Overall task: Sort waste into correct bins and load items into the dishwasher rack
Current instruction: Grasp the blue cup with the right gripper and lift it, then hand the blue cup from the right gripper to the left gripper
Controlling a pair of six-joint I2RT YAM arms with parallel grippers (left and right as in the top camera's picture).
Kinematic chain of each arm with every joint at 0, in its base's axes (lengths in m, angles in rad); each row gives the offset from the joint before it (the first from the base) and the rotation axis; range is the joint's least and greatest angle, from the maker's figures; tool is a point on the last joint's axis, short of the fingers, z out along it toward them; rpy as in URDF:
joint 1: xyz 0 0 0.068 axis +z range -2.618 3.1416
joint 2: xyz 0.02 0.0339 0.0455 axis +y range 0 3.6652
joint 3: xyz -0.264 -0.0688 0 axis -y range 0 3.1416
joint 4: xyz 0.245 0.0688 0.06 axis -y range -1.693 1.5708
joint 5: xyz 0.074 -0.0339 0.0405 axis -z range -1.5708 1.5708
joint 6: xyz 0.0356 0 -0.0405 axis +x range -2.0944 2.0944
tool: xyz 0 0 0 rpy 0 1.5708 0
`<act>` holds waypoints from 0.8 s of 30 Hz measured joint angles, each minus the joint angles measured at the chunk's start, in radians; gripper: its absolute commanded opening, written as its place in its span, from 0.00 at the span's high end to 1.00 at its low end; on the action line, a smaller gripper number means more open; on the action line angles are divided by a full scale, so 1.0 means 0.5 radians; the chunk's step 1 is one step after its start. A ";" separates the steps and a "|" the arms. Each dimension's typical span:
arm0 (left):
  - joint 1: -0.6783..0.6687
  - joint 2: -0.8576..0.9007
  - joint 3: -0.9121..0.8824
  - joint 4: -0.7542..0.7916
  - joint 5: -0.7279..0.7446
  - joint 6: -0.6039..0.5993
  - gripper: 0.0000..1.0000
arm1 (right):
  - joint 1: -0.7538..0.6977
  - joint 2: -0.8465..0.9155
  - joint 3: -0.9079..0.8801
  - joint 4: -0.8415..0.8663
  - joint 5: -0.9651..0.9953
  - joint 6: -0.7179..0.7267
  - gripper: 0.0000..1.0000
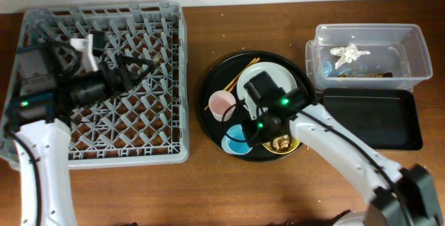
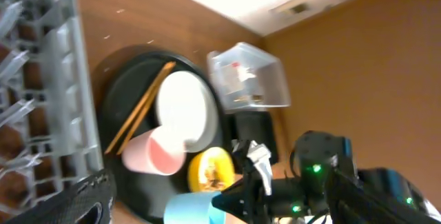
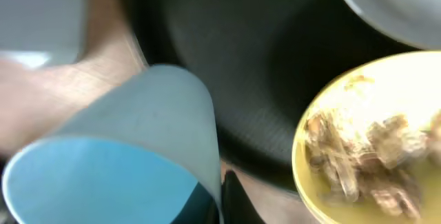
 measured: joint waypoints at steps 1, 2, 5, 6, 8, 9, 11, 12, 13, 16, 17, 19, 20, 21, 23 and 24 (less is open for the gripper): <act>0.017 0.000 0.000 -0.012 0.059 0.008 0.02 | -0.007 -0.032 0.074 -0.066 -0.008 -0.027 0.96; 0.020 0.000 0.000 -0.031 0.106 0.016 0.02 | -0.015 -0.082 0.172 -0.125 -0.025 -0.066 0.96; 0.011 0.000 0.000 -0.041 0.317 0.034 0.02 | -0.116 -0.263 0.515 -0.169 -0.188 -0.201 0.96; 0.011 0.000 0.000 -0.030 0.410 0.040 0.05 | -0.162 -0.320 0.588 -0.105 -0.310 -0.270 0.96; 0.007 0.000 0.000 -0.014 0.582 0.047 0.11 | -0.249 -0.385 0.671 0.125 -0.626 -0.382 0.96; -0.008 0.000 0.000 -0.011 0.663 0.049 0.17 | -0.277 -0.387 0.680 0.233 -0.786 -0.416 0.96; -0.069 0.000 0.000 -0.011 0.809 0.049 0.20 | -0.291 -0.327 0.681 0.450 -1.120 -0.463 0.96; -0.105 0.000 0.000 -0.010 0.854 0.055 0.20 | -0.291 -0.278 0.681 0.538 -1.264 -0.474 0.96; -0.137 0.000 0.000 -0.012 0.883 0.055 0.20 | -0.291 -0.243 0.681 0.586 -1.336 -0.476 0.96; -0.262 0.000 0.000 -0.013 0.942 0.054 0.20 | -0.291 -0.088 0.681 0.735 -1.555 -0.421 0.96; -0.311 0.000 0.000 -0.014 0.951 0.054 0.19 | -0.291 -0.039 0.681 0.780 -1.636 -0.405 0.96; -0.388 0.004 0.000 -0.014 0.948 0.054 0.23 | -0.291 0.018 0.680 0.882 -1.758 -0.380 0.96; -0.434 0.004 0.000 -0.014 0.958 0.054 0.27 | -0.291 0.031 0.680 0.912 -1.785 -0.376 0.96; -0.465 0.004 0.000 -0.013 0.962 0.053 0.32 | -0.291 0.038 0.680 0.938 -1.810 -0.370 0.96; -0.485 0.004 0.000 -0.012 0.978 0.060 0.37 | -0.294 0.039 0.680 0.973 -1.842 -0.355 0.96; -0.484 0.004 0.000 -0.012 1.000 0.056 0.45 | -0.294 0.039 0.680 0.986 -1.853 -0.330 0.92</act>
